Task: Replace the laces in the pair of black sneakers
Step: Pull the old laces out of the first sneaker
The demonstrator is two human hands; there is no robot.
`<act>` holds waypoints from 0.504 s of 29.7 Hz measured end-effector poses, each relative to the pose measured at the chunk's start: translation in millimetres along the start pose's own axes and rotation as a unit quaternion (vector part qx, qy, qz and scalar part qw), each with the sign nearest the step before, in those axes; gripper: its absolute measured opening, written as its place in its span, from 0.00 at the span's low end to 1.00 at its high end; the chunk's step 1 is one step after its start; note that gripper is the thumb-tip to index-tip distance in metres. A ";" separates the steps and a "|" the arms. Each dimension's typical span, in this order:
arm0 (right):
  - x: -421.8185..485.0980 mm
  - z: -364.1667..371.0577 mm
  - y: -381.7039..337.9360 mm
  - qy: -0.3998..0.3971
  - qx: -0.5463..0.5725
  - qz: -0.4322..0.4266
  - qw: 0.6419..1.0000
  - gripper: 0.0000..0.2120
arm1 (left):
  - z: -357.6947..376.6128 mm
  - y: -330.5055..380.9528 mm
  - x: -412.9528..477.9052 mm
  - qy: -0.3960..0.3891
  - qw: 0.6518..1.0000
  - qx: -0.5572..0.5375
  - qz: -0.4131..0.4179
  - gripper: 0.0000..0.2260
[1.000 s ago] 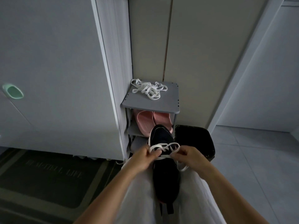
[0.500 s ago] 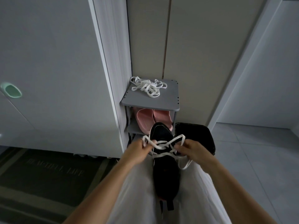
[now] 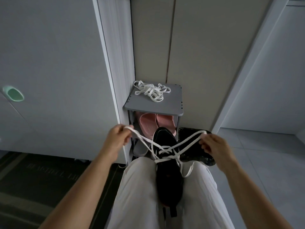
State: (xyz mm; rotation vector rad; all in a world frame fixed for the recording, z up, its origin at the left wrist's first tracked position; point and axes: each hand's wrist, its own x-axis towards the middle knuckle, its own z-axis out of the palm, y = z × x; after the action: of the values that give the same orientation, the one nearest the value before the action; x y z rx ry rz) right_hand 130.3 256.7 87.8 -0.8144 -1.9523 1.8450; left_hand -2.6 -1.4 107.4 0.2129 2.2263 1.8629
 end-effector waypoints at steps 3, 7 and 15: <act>-14.7 23.7 11.0 -0.171 -0.114 0.031 0.978 0.06 | 35.7 -21.0 -23.4 -0.136 0.984 0.092 -0.075 0.06; -22.5 46.2 19.7 -0.161 -0.180 0.012 0.970 0.06 | 66.3 -53.0 -25.6 -0.160 0.956 0.246 -0.022 0.15; -10.4 24.8 19.3 0.018 -0.054 -0.005 0.998 0.09 | 34.8 -21.6 -11.8 -0.053 0.996 0.041 -0.066 0.11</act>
State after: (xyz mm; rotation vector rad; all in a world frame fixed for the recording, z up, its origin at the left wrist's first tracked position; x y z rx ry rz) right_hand 127.0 230.6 67.7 -0.8627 -2.0452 1.7188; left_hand 18.8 24.7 81.4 0.1709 2.1909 1.6546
